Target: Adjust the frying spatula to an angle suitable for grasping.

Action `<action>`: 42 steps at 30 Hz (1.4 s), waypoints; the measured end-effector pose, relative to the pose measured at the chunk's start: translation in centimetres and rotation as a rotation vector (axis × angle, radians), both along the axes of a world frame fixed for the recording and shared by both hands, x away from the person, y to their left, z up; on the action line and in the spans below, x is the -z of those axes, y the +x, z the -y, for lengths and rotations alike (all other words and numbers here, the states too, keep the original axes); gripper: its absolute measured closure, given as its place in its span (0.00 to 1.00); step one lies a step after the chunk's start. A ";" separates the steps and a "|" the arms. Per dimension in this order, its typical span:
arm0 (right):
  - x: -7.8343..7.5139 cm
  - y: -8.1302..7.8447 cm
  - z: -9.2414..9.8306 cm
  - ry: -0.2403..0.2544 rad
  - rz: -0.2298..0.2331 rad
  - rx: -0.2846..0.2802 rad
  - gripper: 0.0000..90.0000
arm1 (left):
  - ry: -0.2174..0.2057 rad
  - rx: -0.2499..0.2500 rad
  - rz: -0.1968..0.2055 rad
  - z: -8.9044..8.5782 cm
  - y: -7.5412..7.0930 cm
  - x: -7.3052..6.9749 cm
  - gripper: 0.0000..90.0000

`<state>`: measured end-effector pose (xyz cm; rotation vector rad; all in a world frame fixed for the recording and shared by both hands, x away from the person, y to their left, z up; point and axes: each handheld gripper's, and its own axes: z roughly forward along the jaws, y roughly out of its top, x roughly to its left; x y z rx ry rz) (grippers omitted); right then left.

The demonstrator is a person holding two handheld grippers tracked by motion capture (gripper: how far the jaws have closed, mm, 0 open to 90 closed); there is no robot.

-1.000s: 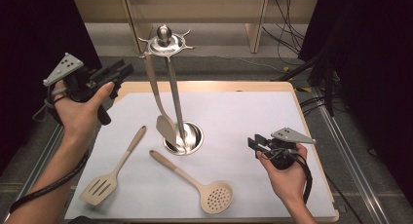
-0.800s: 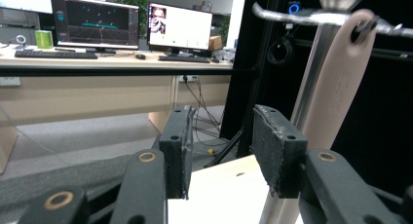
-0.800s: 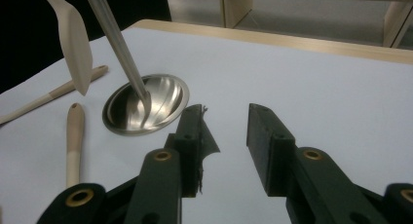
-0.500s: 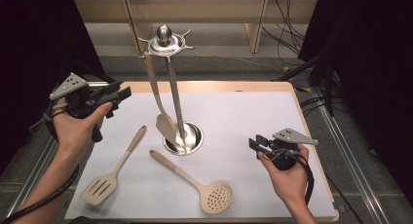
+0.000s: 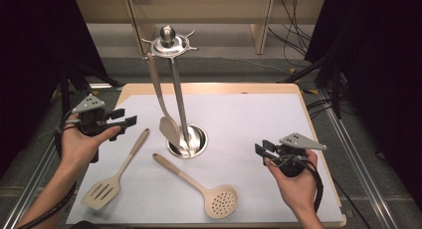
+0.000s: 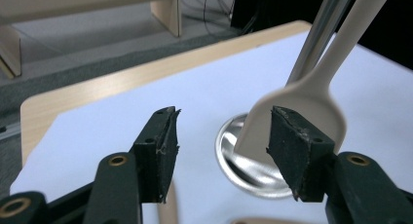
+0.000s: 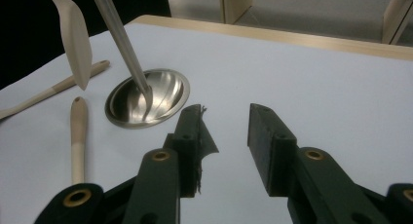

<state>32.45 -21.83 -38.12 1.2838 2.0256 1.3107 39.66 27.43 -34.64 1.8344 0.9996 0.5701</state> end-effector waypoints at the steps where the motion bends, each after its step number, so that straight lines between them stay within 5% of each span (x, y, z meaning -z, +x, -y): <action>1: -0.1 -0.3 -0.2 0.024 -0.028 0.018 0.74 | 0.016 0.005 -0.005 -0.1 0.1 0.2 0.48; 3: 0.0 -0.1 0.0 -0.001 -0.003 0.003 0.74 | 0.022 0.001 -0.031 -0.2 0.2 0.9 0.48; 5: -0.1 -0.1 0.1 -0.004 -0.019 0.007 0.74 | 0.059 0.009 -0.039 -0.4 0.3 1.1 0.48; 7: 0.0 0.2 0.2 -0.020 -0.006 0.002 0.74 | 0.130 0.017 -0.088 -0.8 0.8 2.2 0.49; 9: 0.0 0.2 0.1 -0.002 -0.017 0.005 0.74 | 0.149 0.023 -0.112 -1.0 1.0 2.7 0.49; 10: 0.1 0.3 0.2 0.008 -0.027 0.002 0.74 | 0.149 -0.006 -0.161 -0.9 1.1 3.4 0.50; 12: 0.2 0.2 0.1 0.017 -0.050 0.018 0.74 | 0.203 0.011 -0.221 -1.1 1.4 3.9 0.50; 15: 0.3 0.3 0.1 0.016 -0.037 0.012 0.74 | 0.205 -0.032 -0.272 -0.9 1.5 4.8 0.50; 17: 0.3 0.3 0.2 -0.012 -0.022 0.004 0.74 | 0.221 -0.053 -0.354 -0.6 1.5 5.6 0.50; 18: 0.3 0.3 0.2 -0.012 -0.022 0.004 0.74 | 0.221 -0.053 -0.354 -0.6 1.5 5.6 0.50; 19: 0.2 0.1 -0.1 0.013 -0.042 0.010 0.74 | 0.236 -0.071 -0.403 -0.6 1.7 6.2 0.50; 24: 0.3 0.1 0.0 0.008 -0.050 0.013 0.74 | 0.291 -0.044 -0.493 -0.8 1.8 7.0 0.49; 26: 0.4 0.3 0.2 -0.005 -0.033 0.000 0.74 | 0.283 -0.056 -0.484 -0.7 1.9 7.4 0.49; 27: 0.4 0.3 0.2 -0.004 -0.041 -0.001 0.74 | 0.312 -0.051 -0.523 -0.8 2.0 7.5 0.49; 36: 0.4 0.2 0.1 0.002 -0.044 0.009 0.74 | 0.365 -0.042 -0.576 -0.8 2.3 8.4 0.48; 40: 0.5 0.4 0.1 -0.022 -0.019 -0.003 0.74 | 0.389 -0.040 -0.631 -0.8 2.4 9.0 0.48; 42: 0.5 0.4 0.1 -0.013 -0.026 -0.008 0.73 | 0.386 -0.057 -0.619 -0.9 2.4 9.4 0.48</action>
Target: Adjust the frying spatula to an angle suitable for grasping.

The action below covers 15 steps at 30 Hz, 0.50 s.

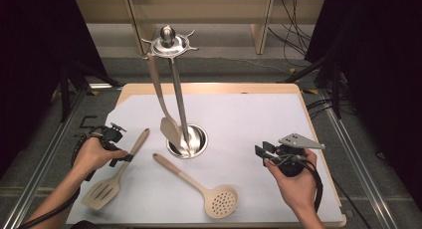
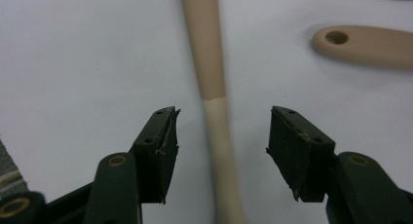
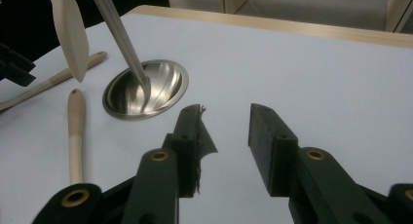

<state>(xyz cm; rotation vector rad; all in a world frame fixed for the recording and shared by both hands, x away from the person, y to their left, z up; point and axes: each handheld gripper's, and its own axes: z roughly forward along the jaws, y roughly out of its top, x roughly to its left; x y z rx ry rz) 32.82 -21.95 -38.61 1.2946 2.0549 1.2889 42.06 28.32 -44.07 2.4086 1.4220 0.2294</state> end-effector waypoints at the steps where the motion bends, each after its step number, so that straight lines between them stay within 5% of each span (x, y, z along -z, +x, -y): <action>1: 0.0 0.0 0.0 0.003 -0.002 0.000 0.74 | 0.000 0.000 0.000 0.0 0.0 0.0 0.48; 15: -0.1 -0.3 -0.1 0.002 -0.013 0.009 0.73 | 0.058 0.009 -0.126 0.3 0.1 1.7 0.59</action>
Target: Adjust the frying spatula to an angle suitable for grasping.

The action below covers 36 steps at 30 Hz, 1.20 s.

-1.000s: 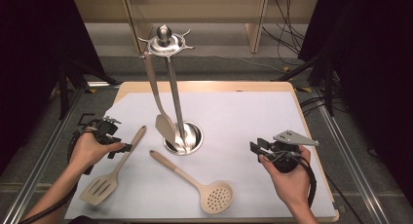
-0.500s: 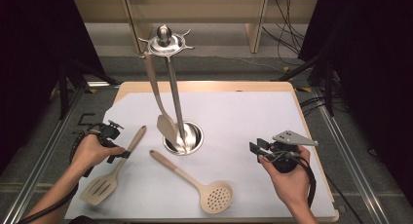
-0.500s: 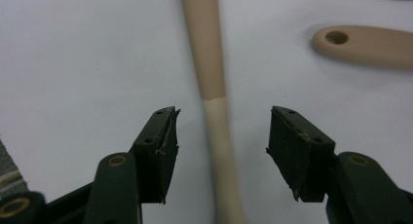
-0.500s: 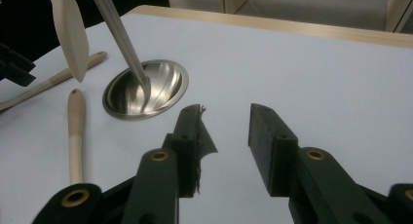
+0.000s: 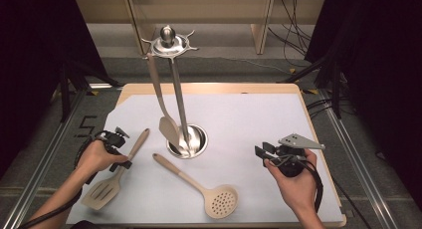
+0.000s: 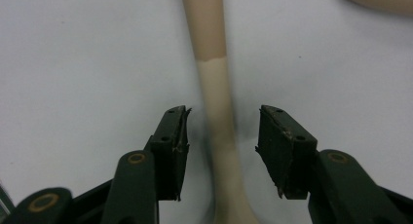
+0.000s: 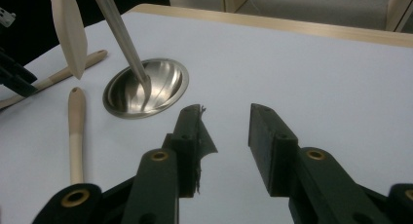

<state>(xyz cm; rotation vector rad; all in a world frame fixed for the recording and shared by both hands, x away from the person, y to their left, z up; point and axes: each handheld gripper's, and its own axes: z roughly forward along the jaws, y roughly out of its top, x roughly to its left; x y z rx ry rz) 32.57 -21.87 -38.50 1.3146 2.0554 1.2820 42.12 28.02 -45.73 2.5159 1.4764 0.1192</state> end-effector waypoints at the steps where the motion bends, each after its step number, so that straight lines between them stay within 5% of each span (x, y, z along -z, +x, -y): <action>1: 0.0 0.0 0.1 -0.009 0.004 -0.002 0.73 | 0.004 0.007 0.004 0.1 0.0 0.2 0.59; 4: 0.1 0.0 -0.1 0.001 -0.016 -0.005 0.73 | -0.047 -0.013 -0.033 0.4 0.0 0.6 0.63; 5: 0.1 0.0 -0.1 0.001 -0.016 -0.005 0.73 | -0.028 -0.007 -0.034 0.3 0.1 0.7 0.63; 6: 0.2 -0.1 -0.2 0.015 -0.026 -0.002 0.73 | 0.034 0.008 -0.024 0.2 0.3 0.4 0.66; 8: 0.2 0.1 0.0 -0.012 0.001 -0.014 0.73 | 0.041 0.004 -0.027 0.3 0.4 0.5 0.67; 15: 0.2 -0.1 -0.1 0.027 -0.027 -0.002 0.73 | 0.058 0.005 -0.040 1.2 0.4 0.7 0.75; 16: 0.2 -0.1 0.0 0.010 -0.030 -0.006 0.73 | 0.112 0.009 -0.021 1.3 0.4 0.5 0.76; 22: 0.2 -0.1 0.0 -0.005 -0.039 -0.011 0.73 | 0.119 0.016 -0.029 1.1 0.7 0.3 0.86; 23: 0.3 0.1 -0.1 0.006 -0.028 -0.023 0.73 | 0.107 0.007 -0.024 1.1 0.7 0.4 0.86; 24: 0.2 -0.1 -0.1 -0.002 -0.036 -0.013 0.73 | 0.046 -0.063 -0.070 1.4 0.2 0.5 0.86; 25: 0.2 -0.1 -0.1 -0.002 -0.036 -0.013 0.73 | 0.046 -0.063 -0.070 1.4 0.2 0.5 0.87; 27: 0.3 0.0 0.0 0.001 -0.023 -0.019 0.73 | 0.027 -0.081 0.005 0.9 -0.3 0.7 0.87; 33: 0.3 -0.1 -0.3 0.024 -0.042 -0.010 0.73 | -0.058 -0.115 -0.008 -0.3 -0.4 0.6 0.87; 34: 0.3 -0.2 -0.3 0.018 -0.049 -0.007 0.73 | -0.108 -0.158 0.000 -0.6 -0.7 0.7 0.87; 36: 0.3 0.0 -0.2 0.013 -0.038 -0.011 0.73 | -0.131 -0.180 -0.003 -0.6 -0.9 0.7 0.87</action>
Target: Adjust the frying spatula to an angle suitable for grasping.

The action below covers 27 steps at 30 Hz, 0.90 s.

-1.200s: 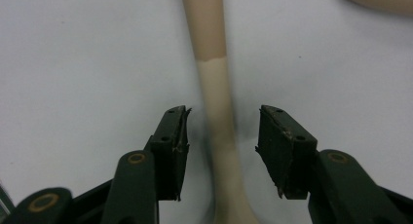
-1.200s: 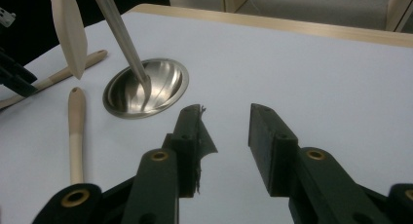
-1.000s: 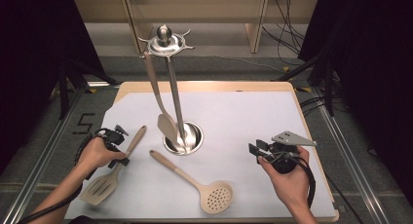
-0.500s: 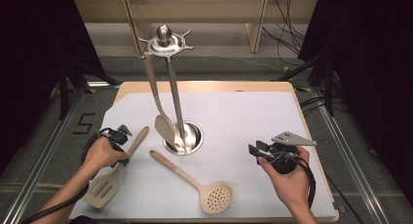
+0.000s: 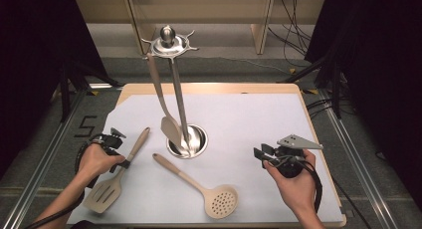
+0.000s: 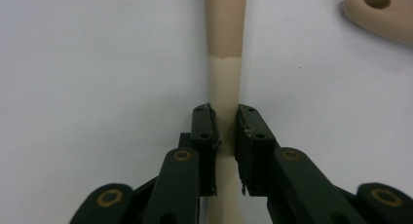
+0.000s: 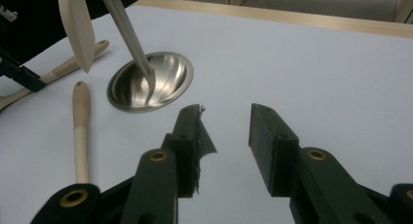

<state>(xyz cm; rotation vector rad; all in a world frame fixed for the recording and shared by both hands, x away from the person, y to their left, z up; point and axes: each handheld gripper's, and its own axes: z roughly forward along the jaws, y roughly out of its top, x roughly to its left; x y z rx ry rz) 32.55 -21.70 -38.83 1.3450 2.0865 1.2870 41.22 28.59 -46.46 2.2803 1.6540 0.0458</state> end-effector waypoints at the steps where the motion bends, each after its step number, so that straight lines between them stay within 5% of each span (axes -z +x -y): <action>1: 0.1 0.2 0.2 -0.008 0.011 -0.004 0.73 | 0.000 0.040 0.028 -0.6 0.0 0.0 0.87; 9: 0.3 0.1 -0.2 0.003 -0.004 0.022 0.73 | -0.053 0.004 0.103 -0.9 -1.2 -0.1 0.87; 11: 0.2 0.1 -0.1 -0.001 0.003 0.009 0.73 | -0.049 0.039 0.162 -1.4 -1.5 -0.5 0.87; 13: 0.1 0.0 -0.1 0.002 -0.005 0.011 0.73 | -0.099 -0.019 0.190 -1.3 -2.0 -0.6 0.87; 15: 0.3 0.2 0.1 -0.006 0.024 -0.007 0.73 | -0.110 -0.020 0.206 -1.5 -2.1 -0.8 0.87; 17: 0.2 0.1 0.0 0.001 0.015 0.003 0.73 | -0.126 -0.031 0.270 -1.7 -2.5 -1.4 0.87; 19: 0.2 0.1 -0.1 0.012 0.010 0.010 0.73 | -0.138 -0.021 0.278 -1.9 -2.6 -1.7 0.87; 27: 0.1 -0.1 -0.2 0.007 0.005 0.008 0.73 | -0.198 -0.022 0.466 -2.5 -4.0 -3.4 0.87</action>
